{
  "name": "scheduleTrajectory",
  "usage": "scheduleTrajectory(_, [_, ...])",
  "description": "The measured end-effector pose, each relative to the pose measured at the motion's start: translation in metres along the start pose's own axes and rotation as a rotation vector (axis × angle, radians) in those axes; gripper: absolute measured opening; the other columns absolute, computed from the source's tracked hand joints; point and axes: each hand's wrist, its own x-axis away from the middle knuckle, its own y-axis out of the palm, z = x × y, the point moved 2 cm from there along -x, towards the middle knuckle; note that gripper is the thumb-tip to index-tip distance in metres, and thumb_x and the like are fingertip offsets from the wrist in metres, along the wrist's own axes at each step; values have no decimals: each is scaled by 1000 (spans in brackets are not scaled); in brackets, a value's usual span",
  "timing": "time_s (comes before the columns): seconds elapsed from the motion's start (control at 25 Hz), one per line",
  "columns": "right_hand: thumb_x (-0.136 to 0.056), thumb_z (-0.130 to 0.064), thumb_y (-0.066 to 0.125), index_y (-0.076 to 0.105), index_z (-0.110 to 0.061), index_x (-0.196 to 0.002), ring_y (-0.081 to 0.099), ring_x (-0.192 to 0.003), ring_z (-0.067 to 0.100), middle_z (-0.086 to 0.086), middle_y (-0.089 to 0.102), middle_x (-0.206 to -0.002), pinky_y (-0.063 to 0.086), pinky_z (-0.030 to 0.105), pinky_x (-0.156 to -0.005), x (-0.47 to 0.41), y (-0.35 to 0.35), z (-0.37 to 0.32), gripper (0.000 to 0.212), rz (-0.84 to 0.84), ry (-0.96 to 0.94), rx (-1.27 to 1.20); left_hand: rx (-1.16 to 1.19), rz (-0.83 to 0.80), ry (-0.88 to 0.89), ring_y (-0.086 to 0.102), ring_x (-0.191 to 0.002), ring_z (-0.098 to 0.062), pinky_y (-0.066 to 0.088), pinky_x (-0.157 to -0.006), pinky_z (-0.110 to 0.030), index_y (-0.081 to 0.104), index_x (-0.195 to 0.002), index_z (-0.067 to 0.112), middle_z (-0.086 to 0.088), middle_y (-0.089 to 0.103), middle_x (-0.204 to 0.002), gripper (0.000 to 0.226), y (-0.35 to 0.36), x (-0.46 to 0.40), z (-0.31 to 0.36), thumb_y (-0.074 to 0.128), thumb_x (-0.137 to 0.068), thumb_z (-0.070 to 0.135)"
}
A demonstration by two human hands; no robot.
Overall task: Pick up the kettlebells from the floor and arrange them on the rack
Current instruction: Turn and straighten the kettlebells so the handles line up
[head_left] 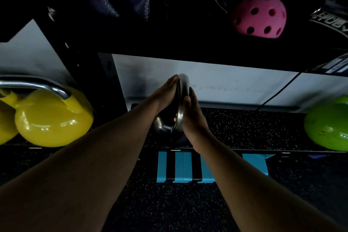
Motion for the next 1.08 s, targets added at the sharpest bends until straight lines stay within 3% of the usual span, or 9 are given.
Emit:
scheduleTrajectory(0.08, [-103, -42, 28, 28, -34, -149, 61, -95, 9, 9, 53, -141, 41, 12, -60, 0, -9, -8, 46, -18, -45, 204, -163, -11, 28, 44, -136, -30, 36, -112, -51, 31, -150, 32, -11, 41, -153, 58, -5, 12, 1, 20, -100, 59])
scheduleTrajectory(0.16, [-101, -43, 36, 37, -25, -143, 57, -69, 2, 9, 63, -123, 40, 10, -47, 0, -24, -19, 45, 3, -166, 503, -428, -42, 103, 57, -121, -30, 47, -101, -47, 38, -146, 24, -13, 54, -140, 54, -6, 35, -1, 23, -102, 52])
scheduleTrajectory(0.24, [-98, -38, 46, 45, -22, -134, 60, -86, 16, 10, 61, -115, 51, 21, -66, 3, -34, -31, 39, 80, -305, 732, -597, -41, 183, 61, -116, -29, 51, -94, -42, 37, -146, 24, -13, 58, -135, 51, -12, 60, -7, 30, -102, 48])
scheduleTrajectory(0.32, [-94, -30, 52, 51, -20, -122, 53, -101, 26, 10, 58, -111, 47, 34, -77, 8, -29, -41, 30, 145, -453, 928, -675, -17, 238, 65, -105, -25, 54, -88, -41, 45, -139, 26, -11, 63, -128, 46, -29, 82, -13, 43, -98, 47])
scheduleTrajectory(0.44, [-89, -27, 54, 54, -20, -114, 48, -107, 29, 9, 57, -116, 41, 38, -82, 18, 0, -48, 26, 136, -568, 1119, -964, -68, 358, 64, -89, -20, 54, -80, -36, 65, -102, 22, -1, 68, -107, 20, -59, 109, -26, 52, -93, 35])
scheduleTrajectory(0.64, [-90, -30, 53, 61, -21, -106, 49, -111, 32, 6, 60, -112, 40, 43, -94, 39, 72, -46, 19, 6, -598, 1132, -1102, -72, 340, 61, -103, -20, 49, -84, -32, 64, -99, 25, 4, 64, -108, 17, -134, 158, -70, 51, -91, 32])
scheduleTrajectory(0.84, [-91, -30, 54, 62, -24, -104, 58, -96, 28, 4, 64, -97, 47, 35, -75, 62, 159, -58, 17, -89, -609, 1026, -1175, -5, 265, 57, -115, -22, 45, -89, -36, 63, -109, 27, 2, 63, -118, 23, -234, 197, -104, 47, -93, 31])
scheduleTrajectory(0.96, [-88, -34, 54, 60, -29, -102, 61, -98, 25, 0, 66, -103, 51, 35, -76, 73, 212, -68, 16, -81, -549, 968, -1224, 53, 263, 54, -119, -23, 45, -93, -36, 61, -118, 26, 2, 62, -126, 27, -287, 213, -113, 48, -95, 32])
scheduleTrajectory(1.08, [-89, -34, 54, 59, -28, -105, 63, -98, 27, -1, 67, -107, 51, 34, -76, 77, 256, -78, 18, -98, -546, 953, -1245, 152, 287, 59, -112, -28, 50, -88, -40, 63, -112, 21, -3, 64, -120, 24, -329, 221, -109, 48, -94, 27])
